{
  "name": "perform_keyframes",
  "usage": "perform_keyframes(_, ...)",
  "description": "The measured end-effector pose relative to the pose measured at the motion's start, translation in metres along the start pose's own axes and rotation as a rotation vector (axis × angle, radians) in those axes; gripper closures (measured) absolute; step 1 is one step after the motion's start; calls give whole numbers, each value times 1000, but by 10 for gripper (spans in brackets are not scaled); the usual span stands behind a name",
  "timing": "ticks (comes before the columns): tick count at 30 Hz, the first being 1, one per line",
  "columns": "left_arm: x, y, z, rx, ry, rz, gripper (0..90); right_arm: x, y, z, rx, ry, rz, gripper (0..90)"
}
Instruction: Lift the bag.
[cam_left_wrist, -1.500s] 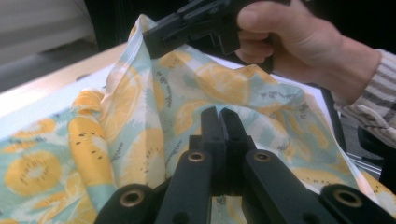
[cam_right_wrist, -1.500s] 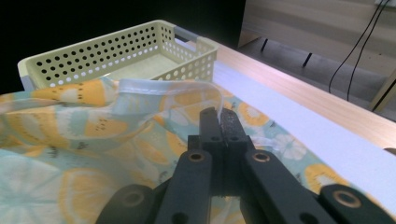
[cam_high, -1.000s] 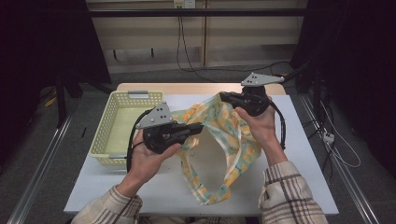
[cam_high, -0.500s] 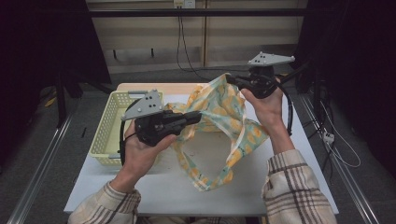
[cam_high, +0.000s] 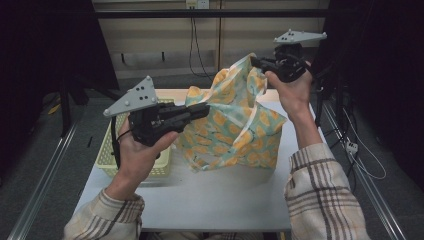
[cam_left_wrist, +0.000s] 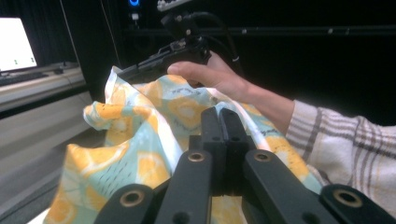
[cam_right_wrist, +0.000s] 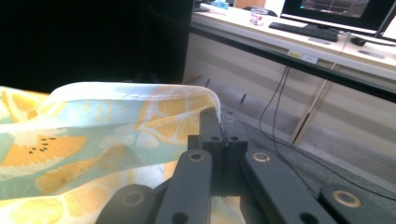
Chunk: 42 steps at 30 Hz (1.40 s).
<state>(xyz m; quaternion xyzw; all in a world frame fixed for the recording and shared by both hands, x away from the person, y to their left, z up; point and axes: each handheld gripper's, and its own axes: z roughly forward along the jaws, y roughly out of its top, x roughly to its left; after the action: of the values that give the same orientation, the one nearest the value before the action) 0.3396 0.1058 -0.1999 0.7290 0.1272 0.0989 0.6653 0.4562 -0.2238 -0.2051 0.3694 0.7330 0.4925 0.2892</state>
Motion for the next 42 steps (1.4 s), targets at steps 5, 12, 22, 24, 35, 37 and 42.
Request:
perform_keyframes(5, -3, 1, 2, 35, 20, 50, 900, -5, 10, 3, 2, -27, -7, 900)
perform_keyframes(12, 8, -37, 22, 153, 31, 4, 900, -8, -18, 25, 54, -26, 20, 900)
perform_keyframes(22, 27, -77, 37, 274, 54, -41, 900, -3, -53, 55, 125, 16, 44, 900)
perform_keyframes(24, 28, -84, 40, 290, 39, -41, 900, -4, -59, 58, 129, 27, 59, 900)
perform_keyframes(35, 29, -100, 41, 322, 50, -58, 848, -3, -79, 66, 164, 53, 82, 871)
perform_keyframes(37, 29, -102, 39, 323, 61, -55, 820, -2, -79, 63, 163, 48, 85, 871)
perform_keyframes(42, 29, -104, 37, 330, 98, -52, 676, 1, -81, 60, 161, 38, 93, 783)
